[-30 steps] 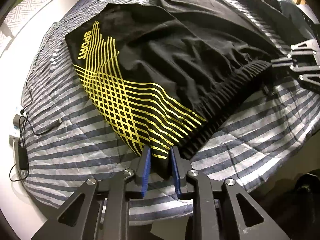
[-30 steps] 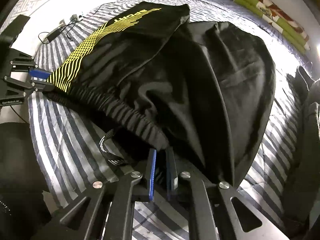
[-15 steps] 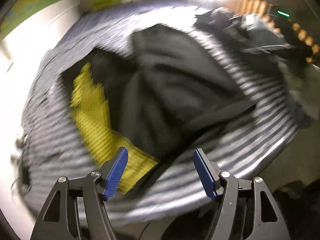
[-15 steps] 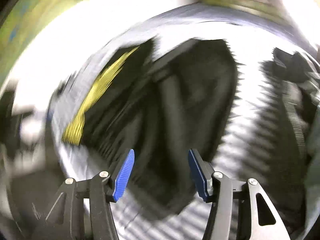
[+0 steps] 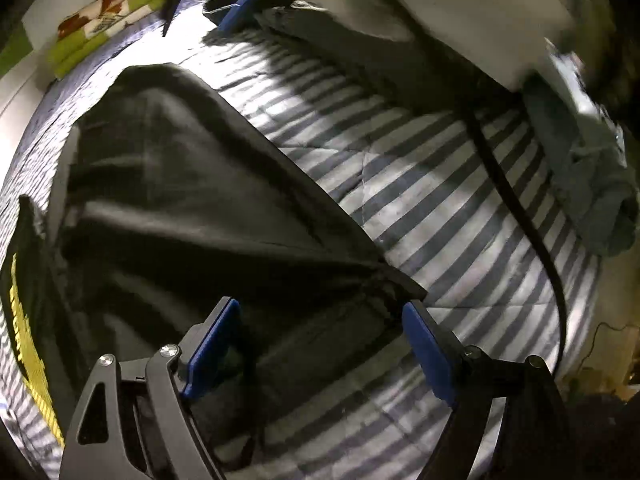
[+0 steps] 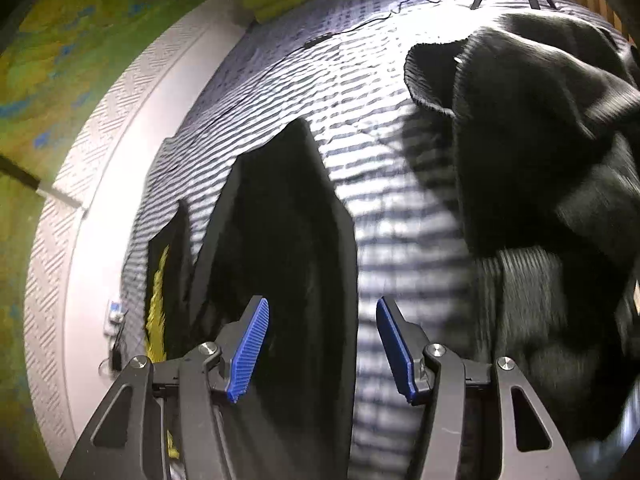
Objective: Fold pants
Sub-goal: 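Grasp the shorts' leg hem with the right gripper and fold it over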
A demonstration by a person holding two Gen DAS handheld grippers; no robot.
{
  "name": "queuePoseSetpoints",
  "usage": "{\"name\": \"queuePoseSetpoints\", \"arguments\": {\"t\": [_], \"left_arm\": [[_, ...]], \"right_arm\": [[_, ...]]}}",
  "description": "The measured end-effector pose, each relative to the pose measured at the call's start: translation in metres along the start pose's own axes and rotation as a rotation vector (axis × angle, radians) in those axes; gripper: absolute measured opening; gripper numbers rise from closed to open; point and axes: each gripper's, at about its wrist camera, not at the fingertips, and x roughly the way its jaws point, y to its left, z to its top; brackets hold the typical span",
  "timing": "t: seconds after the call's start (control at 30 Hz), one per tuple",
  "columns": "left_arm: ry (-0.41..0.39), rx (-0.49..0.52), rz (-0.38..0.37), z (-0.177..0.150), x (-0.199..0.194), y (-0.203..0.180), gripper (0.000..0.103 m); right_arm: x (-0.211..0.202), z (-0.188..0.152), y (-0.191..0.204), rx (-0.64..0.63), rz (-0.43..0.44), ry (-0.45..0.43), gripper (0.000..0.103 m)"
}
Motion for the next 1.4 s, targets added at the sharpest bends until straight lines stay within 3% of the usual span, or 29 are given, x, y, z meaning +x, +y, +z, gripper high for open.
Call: {"name": "queuePoseSetpoints", "arguments": {"t": [0.1, 0.13, 0.23, 0.37, 0.47, 0.5, 0.53, 0.57, 0.9, 0.97, 1.03, 1.13, 1.33, 1.4], "left_arm": [[-0.009, 0.004, -0.053, -0.003, 0.008, 0.003, 0.063], [-0.016, 0.011, -0.055, -0.004, 0.004, 0.004, 0.039], [-0.035, -0.028, -0.07, -0.008, -0.011, 0.02, 0.022], [-0.066, -0.164, -0.169, -0.028, -0.035, 0.05, 0.02], [-0.089, -0.198, -0.198, -0.044, -0.049, 0.058, 0.018], [-0.095, -0.207, -0.209, -0.047, -0.052, 0.059, 0.017], [-0.101, -0.219, -0.222, -0.05, -0.055, 0.064, 0.017], [-0.11, -0.229, -0.237, -0.053, -0.06, 0.067, 0.017], [-0.172, -0.305, -0.286, -0.063, -0.087, 0.079, 0.016], [-0.167, -0.314, -0.296, -0.064, -0.086, 0.084, 0.016], [-0.167, -0.303, -0.277, -0.069, -0.089, 0.085, 0.016], [-0.18, -0.316, -0.283, -0.074, -0.096, 0.092, 0.016], [-0.211, -0.377, -0.294, -0.091, -0.11, 0.114, 0.016], [-0.208, -0.388, -0.3, -0.093, -0.109, 0.119, 0.016]], "right_arm": [[0.024, 0.021, -0.004, 0.044, 0.0, 0.004, 0.053], [0.032, 0.025, -0.003, 0.055, -0.002, 0.007, 0.053], [0.058, 0.036, -0.004, 0.098, -0.016, 0.035, 0.053], [0.084, 0.04, -0.013, 0.233, 0.094, 0.056, 0.053], [0.092, 0.044, -0.013, 0.282, 0.149, 0.031, 0.052], [0.092, 0.046, -0.012, 0.284, 0.154, 0.018, 0.04], [0.091, 0.048, -0.009, 0.28, 0.157, 0.009, 0.015], [0.091, 0.049, -0.007, 0.278, 0.157, 0.008, 0.007], [0.031, 0.056, 0.032, 0.077, 0.17, -0.139, 0.004], [0.02, 0.058, 0.033, 0.047, 0.129, -0.174, 0.009], [0.022, 0.06, 0.017, 0.115, 0.046, -0.143, 0.054], [0.032, 0.051, 0.003, 0.175, 0.049, -0.122, 0.057], [0.086, 0.036, -0.002, 0.26, 0.055, 0.026, 0.057], [0.092, 0.037, 0.002, 0.264, 0.064, -0.009, 0.057]]}}
